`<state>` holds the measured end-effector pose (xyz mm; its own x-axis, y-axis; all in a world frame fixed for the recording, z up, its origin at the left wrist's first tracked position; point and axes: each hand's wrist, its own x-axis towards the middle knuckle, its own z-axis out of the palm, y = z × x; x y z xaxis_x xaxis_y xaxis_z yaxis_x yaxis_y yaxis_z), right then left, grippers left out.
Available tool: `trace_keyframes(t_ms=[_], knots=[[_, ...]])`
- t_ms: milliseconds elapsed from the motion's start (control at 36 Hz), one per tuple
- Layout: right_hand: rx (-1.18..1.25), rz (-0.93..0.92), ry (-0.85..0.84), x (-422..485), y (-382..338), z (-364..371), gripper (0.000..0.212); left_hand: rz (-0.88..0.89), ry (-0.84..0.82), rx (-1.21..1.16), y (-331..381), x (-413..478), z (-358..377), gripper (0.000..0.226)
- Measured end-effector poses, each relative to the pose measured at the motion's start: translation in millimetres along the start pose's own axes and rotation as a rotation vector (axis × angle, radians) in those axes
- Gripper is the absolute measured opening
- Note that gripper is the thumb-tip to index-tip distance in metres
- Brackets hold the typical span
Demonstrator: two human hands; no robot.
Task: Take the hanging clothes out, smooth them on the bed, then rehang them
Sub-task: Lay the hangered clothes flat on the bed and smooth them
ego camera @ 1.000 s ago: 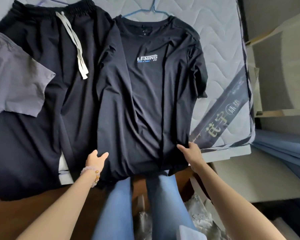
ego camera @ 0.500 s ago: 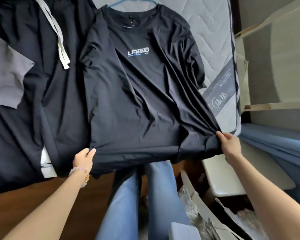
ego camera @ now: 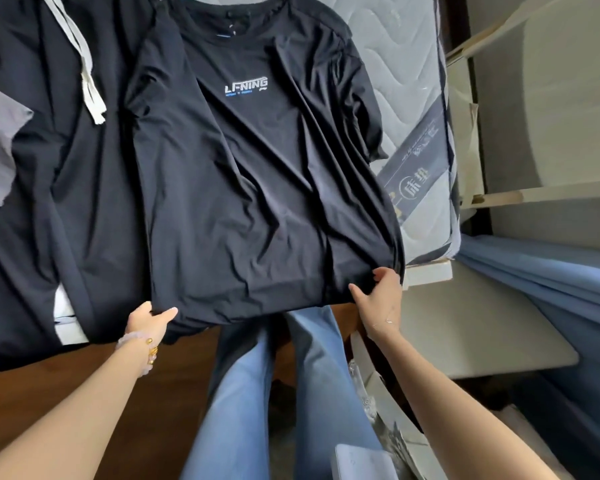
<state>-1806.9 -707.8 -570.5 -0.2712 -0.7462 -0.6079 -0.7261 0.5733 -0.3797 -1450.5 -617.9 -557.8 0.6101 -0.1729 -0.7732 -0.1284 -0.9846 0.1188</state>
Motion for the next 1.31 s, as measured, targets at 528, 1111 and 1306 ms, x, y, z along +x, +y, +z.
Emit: trace_keyframes(t_ms=[528,1111,1306], knots=[[0.455,0.046,-0.091,18,34,-50,0.025,0.100,0.051,-0.057,-13,-9,-2,0.025],[0.137,0.279,-0.096,68,90,-83,0.005,-0.095,0.131,0.103,-53,-26,16,0.033],[0.058,0.142,0.005,100,28,-99,0.015,0.033,0.317,0.043,5,-20,15,0.026]])
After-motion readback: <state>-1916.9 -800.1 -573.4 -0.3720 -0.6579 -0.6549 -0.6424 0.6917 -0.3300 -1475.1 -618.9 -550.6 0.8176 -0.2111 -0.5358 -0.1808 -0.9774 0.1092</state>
